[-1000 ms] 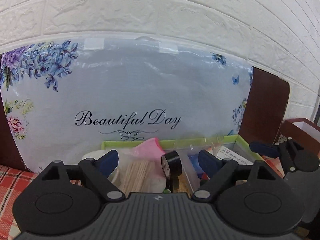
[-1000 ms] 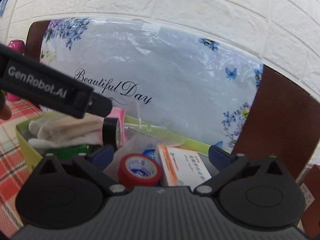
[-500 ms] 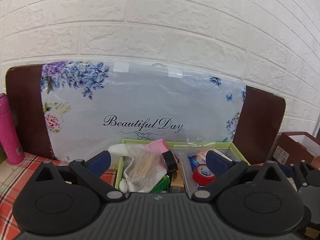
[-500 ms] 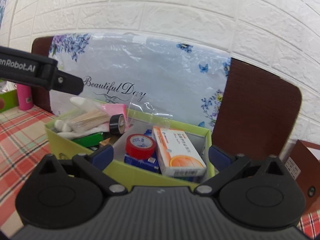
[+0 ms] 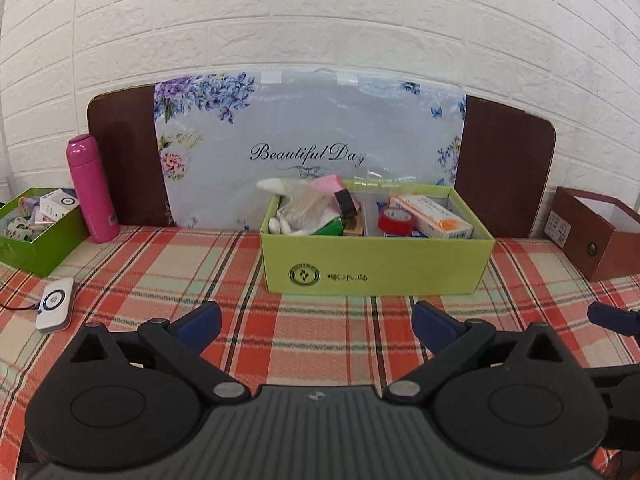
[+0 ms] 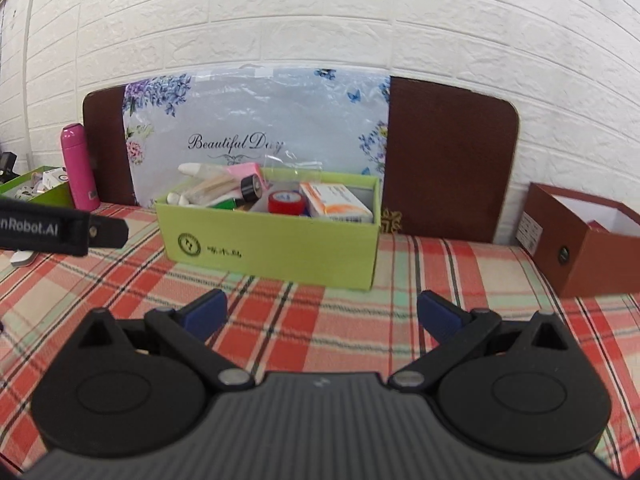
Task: Organize objects
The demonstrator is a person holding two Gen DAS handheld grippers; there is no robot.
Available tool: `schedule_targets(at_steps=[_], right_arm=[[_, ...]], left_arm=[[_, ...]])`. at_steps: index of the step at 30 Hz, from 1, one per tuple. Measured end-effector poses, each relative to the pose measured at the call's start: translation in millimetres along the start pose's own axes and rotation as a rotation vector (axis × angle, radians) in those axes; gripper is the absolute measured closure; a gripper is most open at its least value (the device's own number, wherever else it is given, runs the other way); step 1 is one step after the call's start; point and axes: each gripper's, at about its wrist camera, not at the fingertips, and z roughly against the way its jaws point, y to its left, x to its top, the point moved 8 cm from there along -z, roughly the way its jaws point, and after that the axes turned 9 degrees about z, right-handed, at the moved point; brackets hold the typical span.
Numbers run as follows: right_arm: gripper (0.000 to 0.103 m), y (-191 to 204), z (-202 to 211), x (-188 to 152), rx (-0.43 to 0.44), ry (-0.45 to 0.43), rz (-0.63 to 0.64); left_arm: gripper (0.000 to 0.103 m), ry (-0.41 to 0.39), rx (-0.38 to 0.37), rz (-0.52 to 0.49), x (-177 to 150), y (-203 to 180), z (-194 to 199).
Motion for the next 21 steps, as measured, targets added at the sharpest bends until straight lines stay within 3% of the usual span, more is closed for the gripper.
schedule_targets(at_steps=[9, 21], right_arm=[[0.000, 7.6, 31.5, -25.5, -0.004, 0.012, -0.038], [0.000, 13.8, 42.9, -31.8, 0.017, 0.011, -0.059]], left_arm=[[0.000, 0.023, 0.012, -0.047, -27.8, -4.0, 27.5], [0.000, 0.044, -0.015, -0.076, -42.9, -11.5, 38.7]])
